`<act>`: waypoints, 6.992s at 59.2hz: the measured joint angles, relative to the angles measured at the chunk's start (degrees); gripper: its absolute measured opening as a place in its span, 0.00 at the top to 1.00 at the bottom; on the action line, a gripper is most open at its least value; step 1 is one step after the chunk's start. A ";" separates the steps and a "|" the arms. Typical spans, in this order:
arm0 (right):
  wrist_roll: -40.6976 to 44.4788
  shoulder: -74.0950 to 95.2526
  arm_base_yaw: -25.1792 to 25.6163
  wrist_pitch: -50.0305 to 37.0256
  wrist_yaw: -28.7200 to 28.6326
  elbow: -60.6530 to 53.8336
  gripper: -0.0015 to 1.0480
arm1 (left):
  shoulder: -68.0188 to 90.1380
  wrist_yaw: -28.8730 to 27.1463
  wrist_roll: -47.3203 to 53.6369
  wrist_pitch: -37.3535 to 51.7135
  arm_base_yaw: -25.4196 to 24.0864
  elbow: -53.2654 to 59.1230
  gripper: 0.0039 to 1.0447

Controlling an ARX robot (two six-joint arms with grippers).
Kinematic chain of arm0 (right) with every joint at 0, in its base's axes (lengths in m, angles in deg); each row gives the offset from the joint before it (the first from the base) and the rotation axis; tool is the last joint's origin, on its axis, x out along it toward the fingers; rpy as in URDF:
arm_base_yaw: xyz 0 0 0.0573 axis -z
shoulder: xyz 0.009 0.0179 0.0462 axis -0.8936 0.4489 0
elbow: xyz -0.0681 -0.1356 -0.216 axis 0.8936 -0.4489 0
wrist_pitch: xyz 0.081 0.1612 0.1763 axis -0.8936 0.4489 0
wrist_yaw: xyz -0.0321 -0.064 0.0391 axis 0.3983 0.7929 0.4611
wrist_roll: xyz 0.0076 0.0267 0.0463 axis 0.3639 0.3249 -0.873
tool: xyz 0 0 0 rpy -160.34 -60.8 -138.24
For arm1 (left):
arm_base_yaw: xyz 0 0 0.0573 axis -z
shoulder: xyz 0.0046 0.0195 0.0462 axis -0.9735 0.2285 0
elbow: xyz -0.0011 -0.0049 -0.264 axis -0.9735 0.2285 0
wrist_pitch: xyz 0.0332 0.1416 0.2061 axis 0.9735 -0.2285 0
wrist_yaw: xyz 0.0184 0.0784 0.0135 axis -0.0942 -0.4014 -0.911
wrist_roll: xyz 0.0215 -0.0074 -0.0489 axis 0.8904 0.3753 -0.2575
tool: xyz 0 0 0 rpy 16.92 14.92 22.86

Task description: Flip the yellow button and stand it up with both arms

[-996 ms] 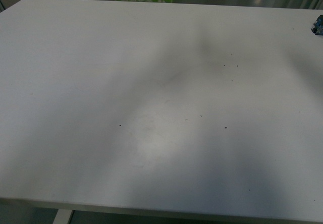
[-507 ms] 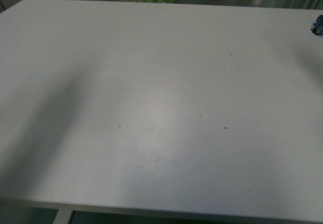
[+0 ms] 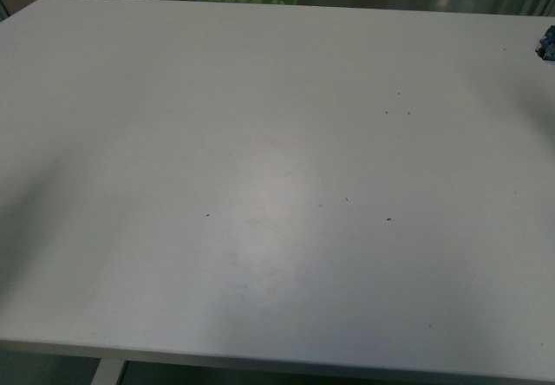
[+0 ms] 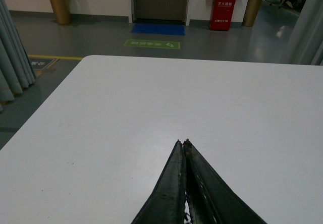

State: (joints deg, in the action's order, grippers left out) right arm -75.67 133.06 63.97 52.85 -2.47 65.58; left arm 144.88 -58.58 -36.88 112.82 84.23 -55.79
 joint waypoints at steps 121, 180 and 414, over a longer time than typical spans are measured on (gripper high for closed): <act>5.68 -2.23 2.32 -0.28 -0.81 -4.68 0.73 | -55.74 7.21 0.04 -47.36 -7.30 6.49 0.93; 81.66 29.42 10.29 -4.02 13.07 14.08 0.73 | -55.74 7.21 0.17 -47.39 -7.28 6.49 0.06; 76.24 -14.58 0.04 -23.10 12.55 -34.86 0.97 | -55.76 7.21 0.20 -47.41 -7.28 6.49 0.06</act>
State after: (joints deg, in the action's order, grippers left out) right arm 0.57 118.48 64.02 29.75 10.08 30.72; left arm 89.12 -51.37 -36.68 65.41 76.95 -49.30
